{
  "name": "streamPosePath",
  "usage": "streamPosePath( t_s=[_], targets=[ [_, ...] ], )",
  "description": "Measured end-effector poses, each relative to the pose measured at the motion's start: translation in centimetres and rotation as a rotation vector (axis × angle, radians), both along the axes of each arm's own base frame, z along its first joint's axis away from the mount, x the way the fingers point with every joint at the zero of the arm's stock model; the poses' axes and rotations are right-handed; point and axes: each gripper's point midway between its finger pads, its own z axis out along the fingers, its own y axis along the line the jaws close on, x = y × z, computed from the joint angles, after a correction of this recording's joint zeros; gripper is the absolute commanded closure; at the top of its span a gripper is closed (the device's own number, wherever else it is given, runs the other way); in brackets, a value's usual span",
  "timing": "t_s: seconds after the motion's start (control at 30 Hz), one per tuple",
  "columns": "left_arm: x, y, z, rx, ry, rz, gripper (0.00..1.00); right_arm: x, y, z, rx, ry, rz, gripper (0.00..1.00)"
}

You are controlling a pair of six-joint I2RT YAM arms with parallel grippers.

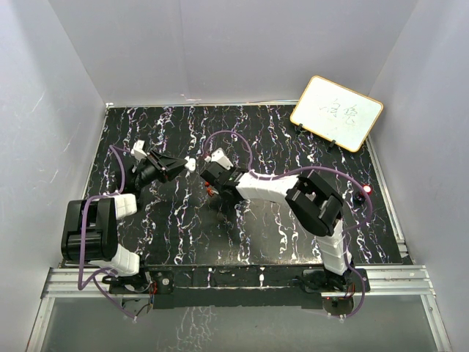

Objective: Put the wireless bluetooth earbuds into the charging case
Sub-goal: Place the earbud at the center of the board.

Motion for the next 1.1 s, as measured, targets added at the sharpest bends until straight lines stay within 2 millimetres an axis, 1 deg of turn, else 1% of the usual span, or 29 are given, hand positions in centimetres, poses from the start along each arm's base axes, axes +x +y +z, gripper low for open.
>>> streamPosePath(
  t_s=[0.13, 0.33, 0.4, 0.53, 0.6, 0.63, 0.9, 1.0, 1.1],
  targets=[
    [0.1, 0.7, -0.1, -0.006, 0.006, 0.015, 1.00, 0.2, -0.6, -0.8, -0.002, 0.035, -0.008, 0.85],
    [0.2, 1.2, 0.0, -0.007, 0.001, 0.022, 1.00, 0.4, -0.7, -1.8, 0.000, 0.073, -0.008, 0.73],
    [0.1, 1.2, 0.0, -0.008, 0.003, 0.022, 1.00, 0.3, -0.6, -2.1, 0.004, 0.086, -0.004, 0.71],
    [-0.1, 1.4, -0.4, -0.012, 0.015, 0.024, 1.00, 0.5, -0.4, -1.9, 0.015, 0.089, -0.002, 0.65],
    [-0.1, 1.5, -0.5, -0.012, 0.017, 0.028, 1.00, 0.5, -0.3, -1.8, 0.020, 0.089, -0.001, 0.59],
    [-0.1, 1.5, -0.5, -0.012, 0.017, 0.029, 1.00, 0.5, -0.2, -1.8, 0.023, 0.090, -0.001, 0.57],
    [-0.3, 1.8, -0.3, -0.014, 0.013, 0.037, 1.00, 0.9, -0.3, -1.6, 0.063, 0.111, -0.004, 0.56],
    [-0.3, 1.8, -0.4, -0.014, 0.014, 0.037, 1.00, 1.2, -0.4, -1.6, 0.135, 0.149, 0.001, 0.56],
    [-0.4, 1.8, -0.5, -0.014, 0.018, 0.037, 1.00, 1.1, -1.9, -0.8, 0.234, 0.185, 0.001, 0.55]
  ],
)
